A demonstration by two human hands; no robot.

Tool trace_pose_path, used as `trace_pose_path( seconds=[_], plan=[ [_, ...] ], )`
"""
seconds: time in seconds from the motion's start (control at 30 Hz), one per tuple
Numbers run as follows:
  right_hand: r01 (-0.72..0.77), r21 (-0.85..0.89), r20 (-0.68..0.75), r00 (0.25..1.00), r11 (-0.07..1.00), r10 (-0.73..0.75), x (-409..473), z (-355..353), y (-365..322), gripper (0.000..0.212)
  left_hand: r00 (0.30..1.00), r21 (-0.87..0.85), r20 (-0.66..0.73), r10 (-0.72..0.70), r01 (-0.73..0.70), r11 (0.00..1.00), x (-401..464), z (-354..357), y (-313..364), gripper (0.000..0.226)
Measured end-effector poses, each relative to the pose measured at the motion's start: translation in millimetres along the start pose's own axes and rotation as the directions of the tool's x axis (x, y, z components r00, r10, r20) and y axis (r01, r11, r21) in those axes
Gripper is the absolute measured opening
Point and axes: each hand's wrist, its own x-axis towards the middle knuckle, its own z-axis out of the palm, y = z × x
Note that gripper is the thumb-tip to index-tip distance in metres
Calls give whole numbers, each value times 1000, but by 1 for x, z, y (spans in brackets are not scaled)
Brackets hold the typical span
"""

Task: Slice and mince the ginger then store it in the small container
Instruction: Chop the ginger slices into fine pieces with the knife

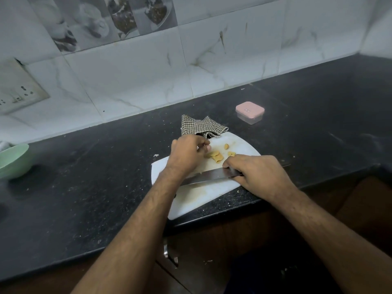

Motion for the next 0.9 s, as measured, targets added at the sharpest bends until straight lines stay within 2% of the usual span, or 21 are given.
trace_pose_path(
  seconds=[0.1,0.17,0.23,0.4,0.5,0.57,0.67,0.77,0.83,0.9],
  plan=[
    [-7,4,26,1000,1000,7,1,-1,-1,18,990,84,138,21,-32,996,15,7,7,26],
    [-13,6,34,999,1000,13,1,-1,-1,17,981,84,193,26,-43,996,20,10,8,19],
    [-17,11,52,999,1000,16,1,-3,0,14,983,18,184,9,-13,1000,22,11,7,11],
    [-33,15,81,996,999,31,1,-6,2,15,997,-176,77,-28,41,984,12,8,8,9],
    [-38,11,94,995,999,37,1,-8,0,16,997,-324,17,-75,76,943,-8,-10,9,10],
    [-40,-3,85,996,999,40,0,-9,1,16,990,-403,-71,-124,85,911,-27,-24,10,9],
    [-41,-52,49,998,998,43,0,-7,5,15,927,-431,-305,-221,73,899,-66,-40,15,3],
    [-43,-113,-4,999,993,43,-1,-1,6,31,828,-472,-512,-230,-48,880,-106,-38,19,5],
    [-50,-134,-28,999,990,47,-2,3,3,39,818,-463,-535,-211,-75,883,-127,-29,14,6],
    [-71,-159,-56,996,985,62,-2,4,0,40,836,-525,-473,-277,-15,851,-136,-17,6,9]
  ],
)
